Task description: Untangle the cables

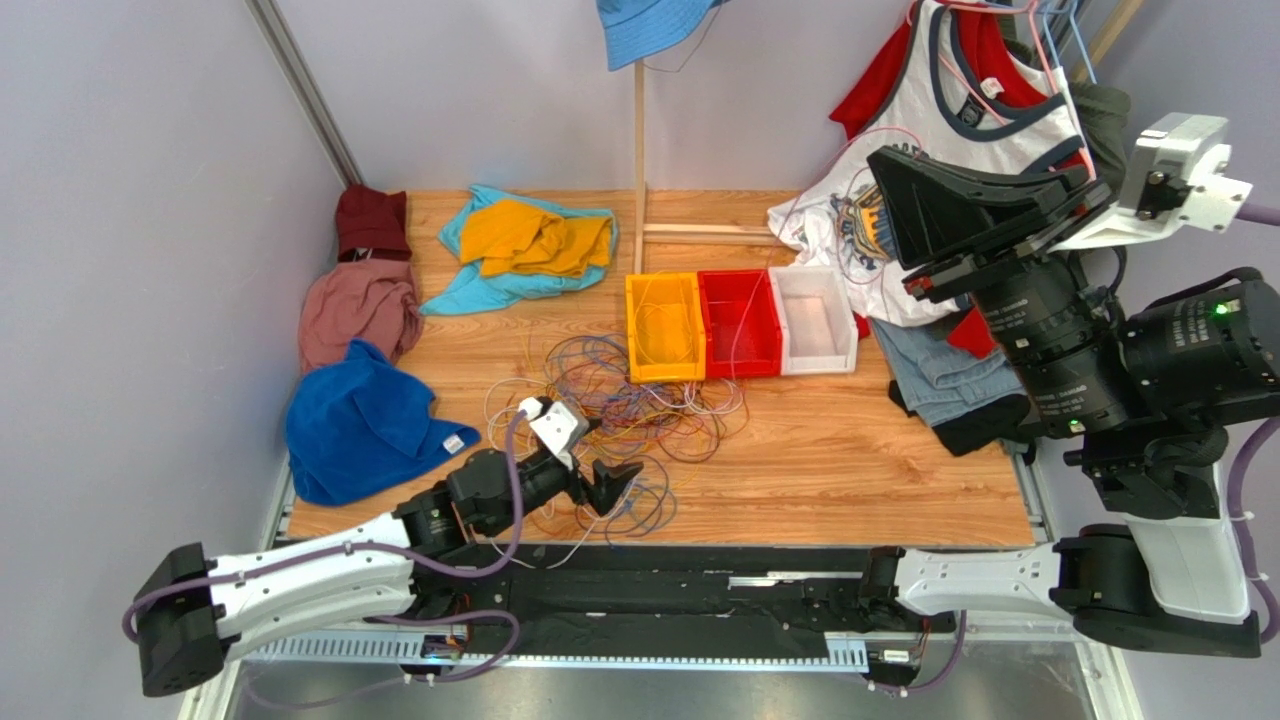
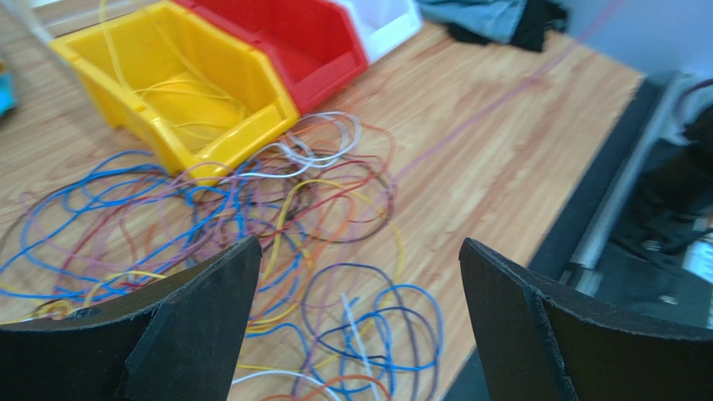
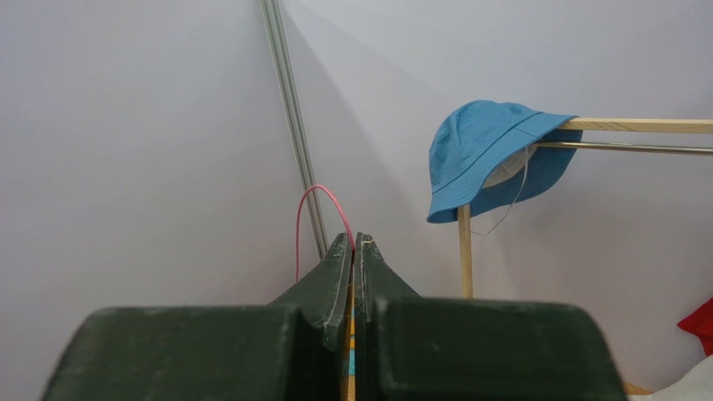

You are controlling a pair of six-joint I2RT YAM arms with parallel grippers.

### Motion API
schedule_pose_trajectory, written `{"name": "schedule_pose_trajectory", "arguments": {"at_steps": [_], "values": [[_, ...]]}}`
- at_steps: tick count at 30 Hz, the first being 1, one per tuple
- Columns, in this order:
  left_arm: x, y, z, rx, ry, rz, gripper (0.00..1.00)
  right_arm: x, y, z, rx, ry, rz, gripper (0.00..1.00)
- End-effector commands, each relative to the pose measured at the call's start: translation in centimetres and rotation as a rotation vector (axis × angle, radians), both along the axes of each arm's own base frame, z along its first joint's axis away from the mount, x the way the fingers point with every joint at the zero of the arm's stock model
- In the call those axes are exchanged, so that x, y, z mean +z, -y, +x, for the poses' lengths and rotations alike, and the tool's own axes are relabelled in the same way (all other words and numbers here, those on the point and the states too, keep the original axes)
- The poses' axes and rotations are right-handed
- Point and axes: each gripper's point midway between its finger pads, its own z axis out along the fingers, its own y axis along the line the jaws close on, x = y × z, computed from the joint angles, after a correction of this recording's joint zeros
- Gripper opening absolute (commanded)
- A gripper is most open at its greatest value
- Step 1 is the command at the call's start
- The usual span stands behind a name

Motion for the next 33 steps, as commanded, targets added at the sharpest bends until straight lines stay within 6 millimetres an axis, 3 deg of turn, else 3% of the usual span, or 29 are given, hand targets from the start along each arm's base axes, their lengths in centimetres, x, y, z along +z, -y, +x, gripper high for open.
{"name": "schedule_pose_trajectory", "arguments": {"at_steps": [1, 11, 20, 25, 33], "values": [[4.0, 0.0, 3.3, 0.141, 0.125, -0.004, 0.98, -1.1, -0.4, 0.4, -0.017, -0.008, -0.033, 0.0], [1.1, 3.6, 5.9, 0.115, 0.072, 0.148, 0.93, -1.1, 0.2, 0.0, -0.012, 0.002, -0.034, 0.0], [2.3, 3.9, 4.5, 0.042, 0.089, 0.063, 0.96, -1.1, 0.8, -0.1, -0.022, 0.013, -0.044, 0.0], [1.7, 4.4, 3.4, -0.022, 0.076, 0.053, 0.95, -1.3, 0.7, -0.1, -0.017, 0.014, -0.049, 0.0], [0.1, 6.3, 2.8, -0.096, 0.031, 0.053, 0.82, -1.2, 0.7, -0.2, -0.016, 0.012, -0.042, 0.0]]}}
